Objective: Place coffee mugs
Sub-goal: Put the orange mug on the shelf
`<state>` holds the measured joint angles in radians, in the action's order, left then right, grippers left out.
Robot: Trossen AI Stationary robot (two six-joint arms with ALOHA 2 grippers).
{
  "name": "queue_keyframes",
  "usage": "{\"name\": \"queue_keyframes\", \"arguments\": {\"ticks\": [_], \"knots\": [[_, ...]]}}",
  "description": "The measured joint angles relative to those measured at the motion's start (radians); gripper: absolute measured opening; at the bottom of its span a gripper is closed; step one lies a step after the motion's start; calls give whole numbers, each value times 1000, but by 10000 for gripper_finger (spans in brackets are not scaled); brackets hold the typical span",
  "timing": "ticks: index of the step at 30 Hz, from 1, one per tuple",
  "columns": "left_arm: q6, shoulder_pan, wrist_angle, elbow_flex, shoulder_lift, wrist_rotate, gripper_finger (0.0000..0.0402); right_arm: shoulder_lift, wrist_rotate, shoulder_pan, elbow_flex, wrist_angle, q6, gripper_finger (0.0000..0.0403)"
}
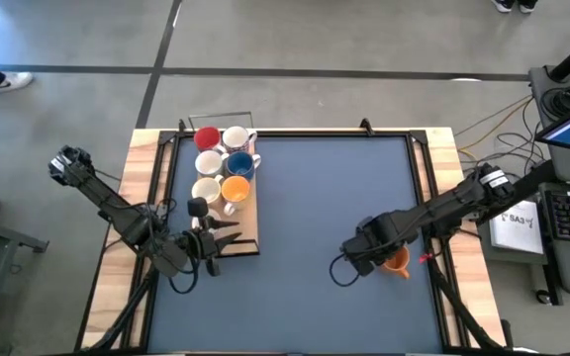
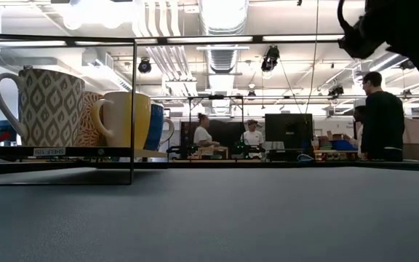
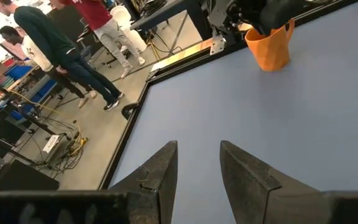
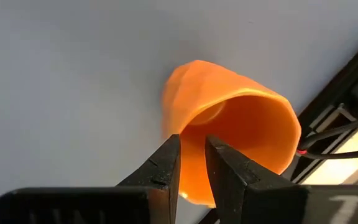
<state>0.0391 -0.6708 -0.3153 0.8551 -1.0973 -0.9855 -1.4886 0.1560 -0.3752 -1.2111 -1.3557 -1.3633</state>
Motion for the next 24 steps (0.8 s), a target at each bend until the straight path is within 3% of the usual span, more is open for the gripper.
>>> {"name": "queue_keyframes", "arguments": {"ticks": [15,24], "knots": [[0,0,-1,0,0,0,103,47,0,0,6,3,-16,65],[0,0,-1,0,0,0,103,48,-1,0,55,104,-21,109]]}}
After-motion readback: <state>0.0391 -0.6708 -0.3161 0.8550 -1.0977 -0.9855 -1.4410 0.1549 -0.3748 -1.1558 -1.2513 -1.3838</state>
